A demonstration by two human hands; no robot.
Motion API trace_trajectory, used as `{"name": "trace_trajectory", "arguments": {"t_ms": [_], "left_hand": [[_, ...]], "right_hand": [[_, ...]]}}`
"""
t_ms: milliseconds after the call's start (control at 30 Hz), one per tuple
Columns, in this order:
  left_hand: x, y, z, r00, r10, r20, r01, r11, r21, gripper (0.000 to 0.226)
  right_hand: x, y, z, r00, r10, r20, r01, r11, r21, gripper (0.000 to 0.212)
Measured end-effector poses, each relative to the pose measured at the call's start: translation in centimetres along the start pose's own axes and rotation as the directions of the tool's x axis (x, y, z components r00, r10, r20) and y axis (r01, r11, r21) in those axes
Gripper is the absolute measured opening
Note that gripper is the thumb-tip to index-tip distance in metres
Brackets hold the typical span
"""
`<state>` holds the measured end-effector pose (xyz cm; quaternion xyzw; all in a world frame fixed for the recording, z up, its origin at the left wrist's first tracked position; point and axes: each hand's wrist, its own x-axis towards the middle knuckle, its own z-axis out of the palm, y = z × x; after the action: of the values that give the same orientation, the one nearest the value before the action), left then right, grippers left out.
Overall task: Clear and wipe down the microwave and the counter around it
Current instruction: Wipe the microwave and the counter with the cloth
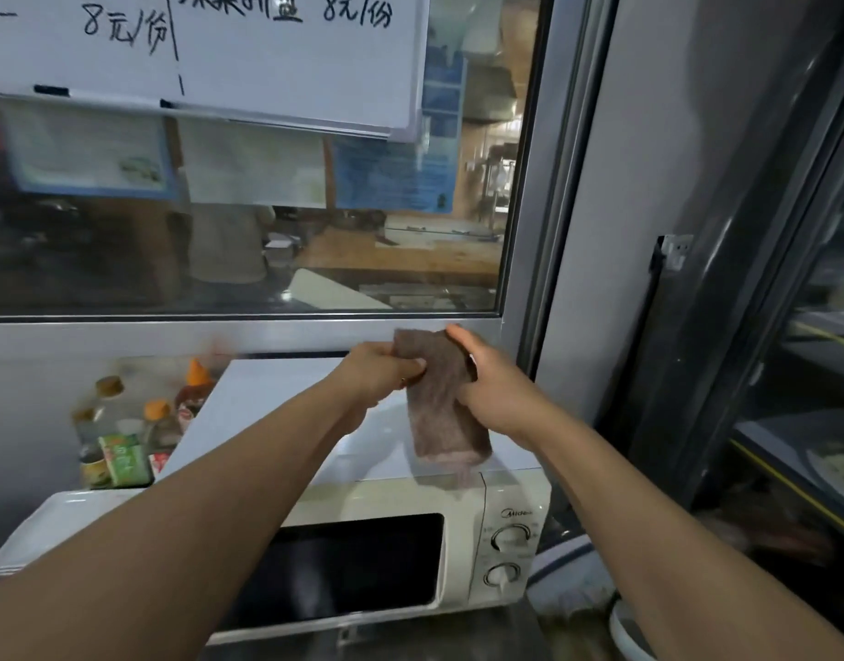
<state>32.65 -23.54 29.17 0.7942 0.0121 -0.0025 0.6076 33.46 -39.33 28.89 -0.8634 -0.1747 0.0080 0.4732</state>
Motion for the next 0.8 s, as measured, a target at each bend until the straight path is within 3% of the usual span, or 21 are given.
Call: {"name": "trace_trajectory", "arguments": {"t_ms": [67,167,300,367,467,500,567,667,767,800], "left_hand": [[-0.3,0.4,-0.6,0.997,0.036,-0.075,-0.035,0.999,0.016,0.010],[-0.7,0.7,-1.7,0.993,0.056,-0.104,-0.059,0.998,-0.022,0.020],[-1.2,1.0,-3.3,0.986,0.111,-0.122,-0.104,0.993,0.058,0.028],[-1.5,1.2,-4.2,0.983,0.133,-0.124,-0.130,0.991,0.025,0.025],[-1.8,1.5,-5.4,0.978,0.162,-0.132,-0.161,0.987,0.018,0.019],[-2.0,1.6,-5.9,0.975,0.172,-0.140,-0.170,0.985,0.028,0.019],[-2.3,1.5,-6.7,0.970,0.181,-0.162,-0.173,0.983,0.062,0.022],[-2.5,0.9,-8.3,0.961,0.147,-0.232,-0.117,0.983,0.139,0.020],[-3.3,0.2,-9.7,0.975,0.045,-0.219,-0.031,0.997,0.068,0.012],[-3.6,0.0,-10.2,0.983,-0.009,-0.183,0.007,1.000,-0.009,0.021]], "right_hand": [[0.0,0.1,0.6,0.998,-0.024,-0.063,0.024,1.000,-0.012,0.071],[-0.2,0.8,0.8,0.992,0.072,-0.102,-0.053,0.982,0.183,0.083],[-0.4,1.2,1.5,0.967,0.250,0.056,-0.254,0.910,0.329,0.077],[-0.6,0.7,2.5,0.931,0.321,0.173,-0.365,0.809,0.461,0.059],[-0.6,-0.1,4.1,0.883,0.308,0.353,-0.468,0.527,0.709,0.019],[-0.6,-0.3,4.6,0.882,0.286,0.374,-0.468,0.455,0.757,0.022],[-0.5,-0.8,5.1,0.904,0.255,0.343,-0.420,0.375,0.826,0.056],[-0.4,-1.7,5.4,0.948,0.234,0.217,-0.305,0.461,0.833,0.076],[-0.4,-2.7,5.3,0.967,0.220,0.130,-0.236,0.573,0.784,0.060],[-0.5,-3.0,5.3,0.973,0.206,0.107,-0.211,0.599,0.773,0.053]]}}
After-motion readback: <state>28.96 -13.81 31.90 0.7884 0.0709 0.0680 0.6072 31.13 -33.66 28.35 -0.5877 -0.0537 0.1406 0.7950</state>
